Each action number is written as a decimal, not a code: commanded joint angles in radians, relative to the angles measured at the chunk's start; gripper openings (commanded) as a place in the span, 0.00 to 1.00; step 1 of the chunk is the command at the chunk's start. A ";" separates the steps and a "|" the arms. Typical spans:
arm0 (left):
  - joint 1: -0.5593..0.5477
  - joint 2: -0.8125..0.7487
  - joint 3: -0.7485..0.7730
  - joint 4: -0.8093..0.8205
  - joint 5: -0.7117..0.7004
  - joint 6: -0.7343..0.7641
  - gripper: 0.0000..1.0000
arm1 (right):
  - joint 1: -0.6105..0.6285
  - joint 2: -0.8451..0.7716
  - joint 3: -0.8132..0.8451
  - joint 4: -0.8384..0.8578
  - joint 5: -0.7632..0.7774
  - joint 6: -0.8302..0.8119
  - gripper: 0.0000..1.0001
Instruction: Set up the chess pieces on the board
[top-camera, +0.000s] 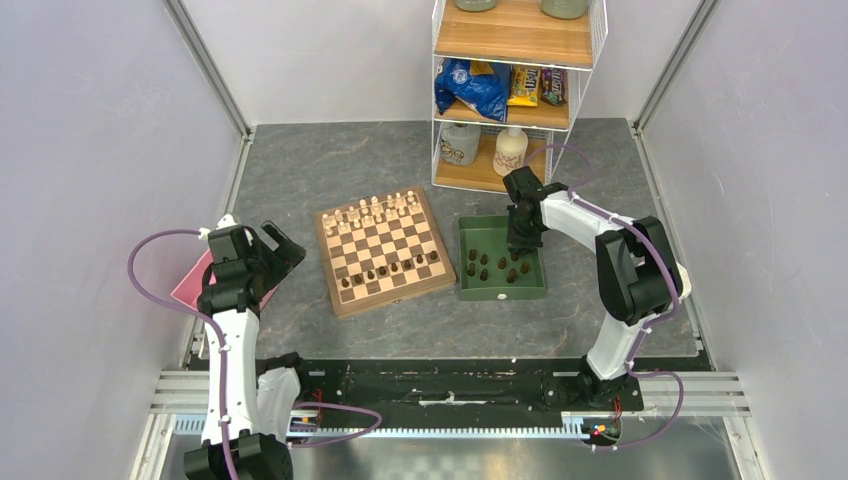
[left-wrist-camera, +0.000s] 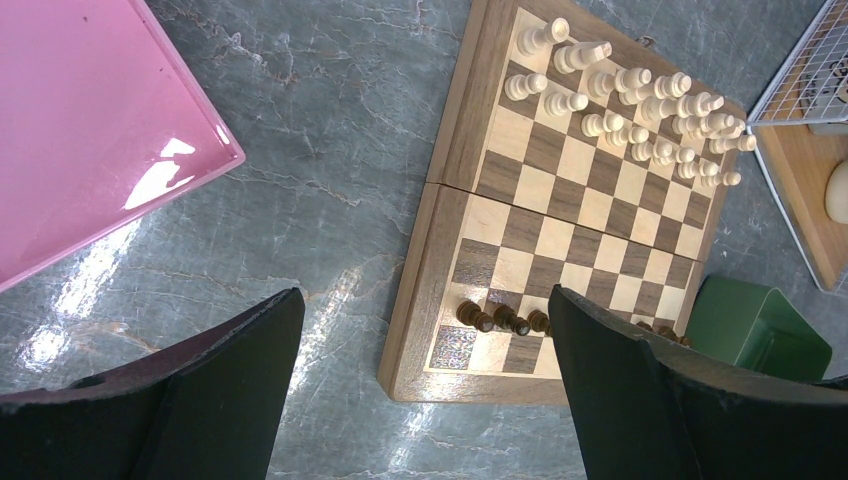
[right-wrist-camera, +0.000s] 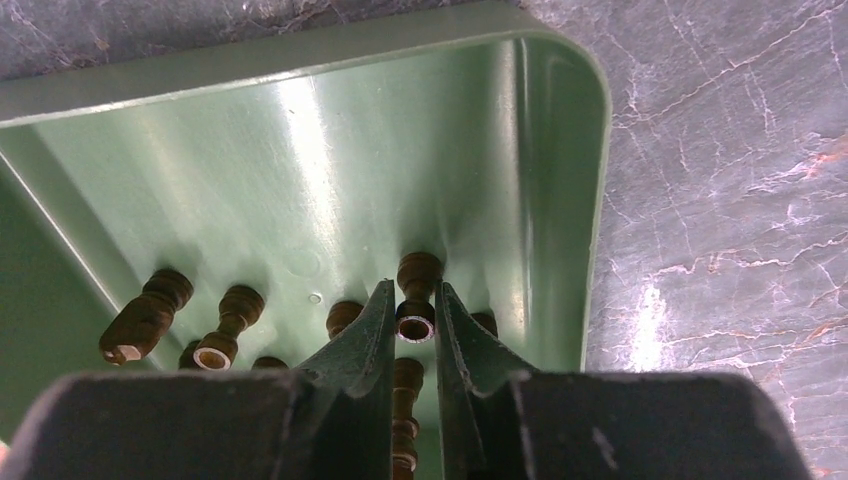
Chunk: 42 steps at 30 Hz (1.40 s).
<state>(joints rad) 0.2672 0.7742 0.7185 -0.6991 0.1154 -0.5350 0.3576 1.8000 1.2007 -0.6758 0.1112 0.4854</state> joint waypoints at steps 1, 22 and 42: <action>0.006 -0.004 -0.001 0.039 0.021 -0.015 0.99 | 0.000 -0.057 0.022 -0.022 0.009 -0.020 0.16; 0.007 -0.015 0.004 0.035 0.011 -0.014 0.99 | 0.342 -0.148 0.319 -0.092 0.012 -0.021 0.16; 0.007 -0.032 0.026 -0.031 -0.190 -0.077 1.00 | 0.802 0.376 0.832 -0.126 -0.029 0.016 0.17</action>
<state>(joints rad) 0.2687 0.7578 0.7185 -0.7284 -0.0372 -0.5800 1.1507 2.1395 1.9499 -0.7876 0.0792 0.4877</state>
